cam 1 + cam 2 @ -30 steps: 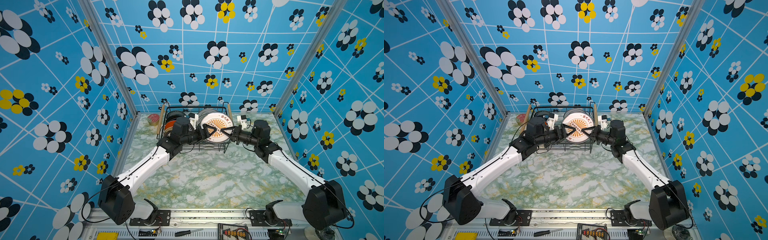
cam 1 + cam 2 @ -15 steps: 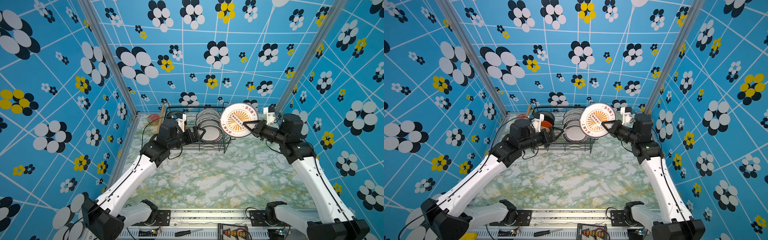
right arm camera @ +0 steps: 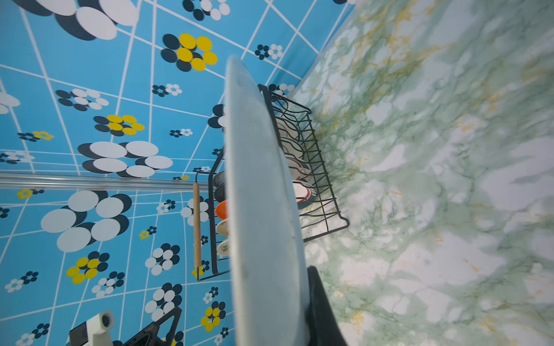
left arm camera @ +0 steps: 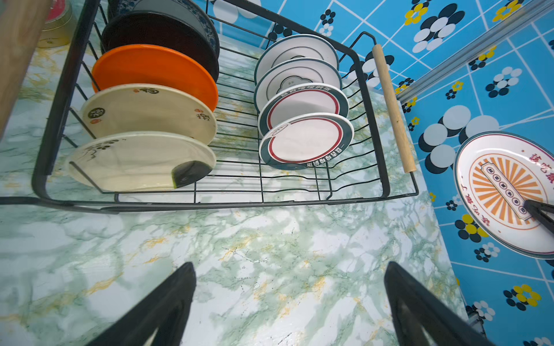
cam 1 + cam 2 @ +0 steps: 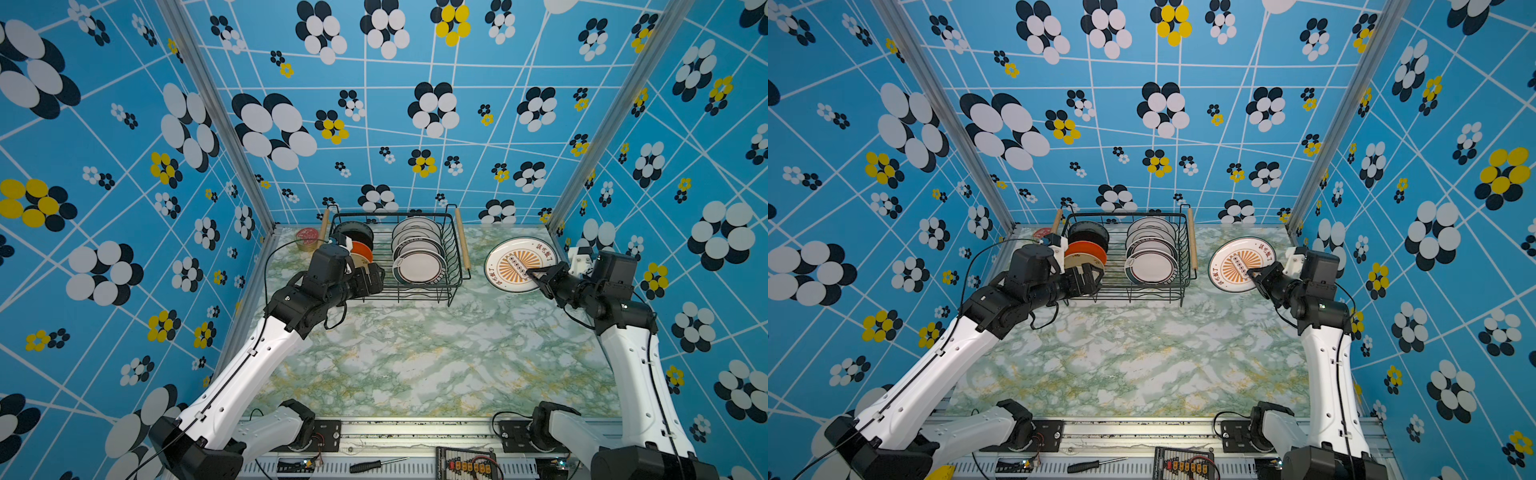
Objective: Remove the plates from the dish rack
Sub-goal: 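Pull the printed plate out with the right gripper while the left gripper releases it, then lower the printed plate flat onto the table with the right gripper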
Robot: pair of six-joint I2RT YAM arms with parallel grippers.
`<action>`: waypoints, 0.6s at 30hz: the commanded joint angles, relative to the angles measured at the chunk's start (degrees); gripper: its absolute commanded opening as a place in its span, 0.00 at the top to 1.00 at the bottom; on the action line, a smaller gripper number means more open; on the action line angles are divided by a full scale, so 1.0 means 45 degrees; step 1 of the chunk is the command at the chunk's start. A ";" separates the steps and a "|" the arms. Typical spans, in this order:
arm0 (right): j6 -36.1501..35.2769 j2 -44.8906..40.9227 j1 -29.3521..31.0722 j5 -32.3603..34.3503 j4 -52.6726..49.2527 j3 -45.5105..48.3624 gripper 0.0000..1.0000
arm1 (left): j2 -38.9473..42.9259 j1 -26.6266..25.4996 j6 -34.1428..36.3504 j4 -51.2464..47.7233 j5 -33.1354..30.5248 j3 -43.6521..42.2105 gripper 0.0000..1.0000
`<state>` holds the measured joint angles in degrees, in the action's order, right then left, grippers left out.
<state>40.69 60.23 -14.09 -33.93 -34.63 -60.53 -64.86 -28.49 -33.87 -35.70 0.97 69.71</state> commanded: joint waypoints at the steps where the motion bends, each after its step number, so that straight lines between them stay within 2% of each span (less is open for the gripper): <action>1: -0.0840 0.0172 -0.0415 -0.0033 -0.0640 0.0478 1.00 | -0.0156 0.0096 0.0925 -0.0464 -0.0470 0.0228 0.01; 5: -0.0970 0.0570 -0.0714 -0.0085 -0.0430 0.1283 1.00 | -0.0157 0.0140 0.2006 -0.0393 -0.0047 0.0149 0.01; 9: -0.0960 0.0974 -0.0737 -0.0060 0.0040 0.2135 1.00 | -0.0256 0.0131 0.2452 -0.0714 -0.0423 0.0141 0.01; 18: -0.1061 0.1839 -0.0737 -0.0166 0.0890 0.3339 1.00 | -0.0685 0.0160 0.2597 -0.1336 -0.1272 0.0018 0.01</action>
<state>36.77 68.07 -17.08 -33.63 -34.50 -46.78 -66.32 -28.34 -23.86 -39.27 -2.72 69.71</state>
